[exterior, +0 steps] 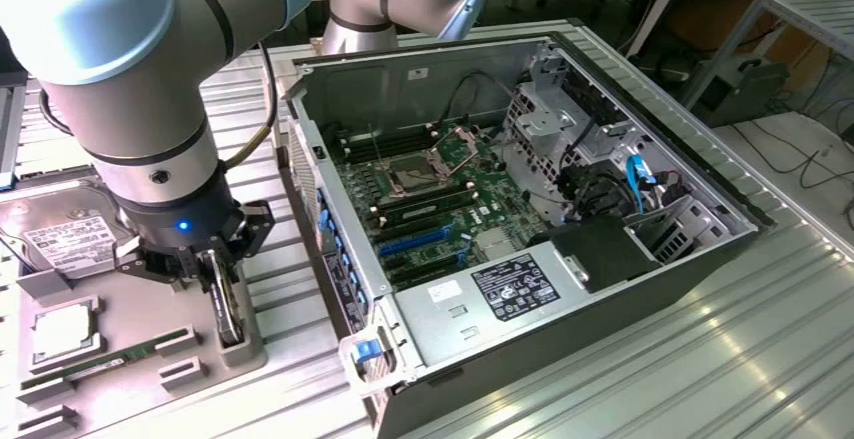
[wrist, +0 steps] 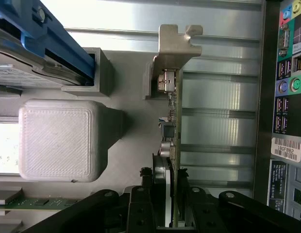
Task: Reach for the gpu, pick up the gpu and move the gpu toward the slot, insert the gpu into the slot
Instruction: 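Pick up the gpu and move the gpu toward the slot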
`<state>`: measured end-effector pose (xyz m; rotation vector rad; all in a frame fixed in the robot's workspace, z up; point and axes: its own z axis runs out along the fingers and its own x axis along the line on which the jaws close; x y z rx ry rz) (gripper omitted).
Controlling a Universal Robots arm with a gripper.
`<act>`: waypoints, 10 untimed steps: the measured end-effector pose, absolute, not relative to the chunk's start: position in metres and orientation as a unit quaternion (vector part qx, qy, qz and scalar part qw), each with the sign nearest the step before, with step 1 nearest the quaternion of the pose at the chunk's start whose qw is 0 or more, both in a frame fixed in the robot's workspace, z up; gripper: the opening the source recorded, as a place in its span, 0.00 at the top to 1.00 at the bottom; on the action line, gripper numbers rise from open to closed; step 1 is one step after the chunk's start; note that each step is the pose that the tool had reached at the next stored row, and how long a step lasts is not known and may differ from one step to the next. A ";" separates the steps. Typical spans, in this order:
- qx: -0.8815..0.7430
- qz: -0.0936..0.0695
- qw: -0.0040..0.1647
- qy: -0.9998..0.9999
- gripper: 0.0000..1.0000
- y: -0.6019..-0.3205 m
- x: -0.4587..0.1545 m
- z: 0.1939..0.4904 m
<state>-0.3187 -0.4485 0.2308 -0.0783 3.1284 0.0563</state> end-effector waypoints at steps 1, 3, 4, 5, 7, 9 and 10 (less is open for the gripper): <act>-0.025 0.018 0.006 1.000 0.69 -0.449 -0.319 0.231; -0.025 0.018 0.006 1.000 0.69 -0.449 -0.319 0.231; -0.025 0.018 0.006 1.000 0.69 -0.449 -0.319 0.231; -0.025 0.018 0.006 1.000 0.69 -0.449 -0.319 0.231; -0.025 0.018 0.006 1.000 0.69 -0.449 -0.319 0.231; -0.025 0.018 0.006 1.000 0.70 -0.449 -0.319 0.231; -0.025 0.018 0.006 1.000 0.71 -0.449 -0.319 0.231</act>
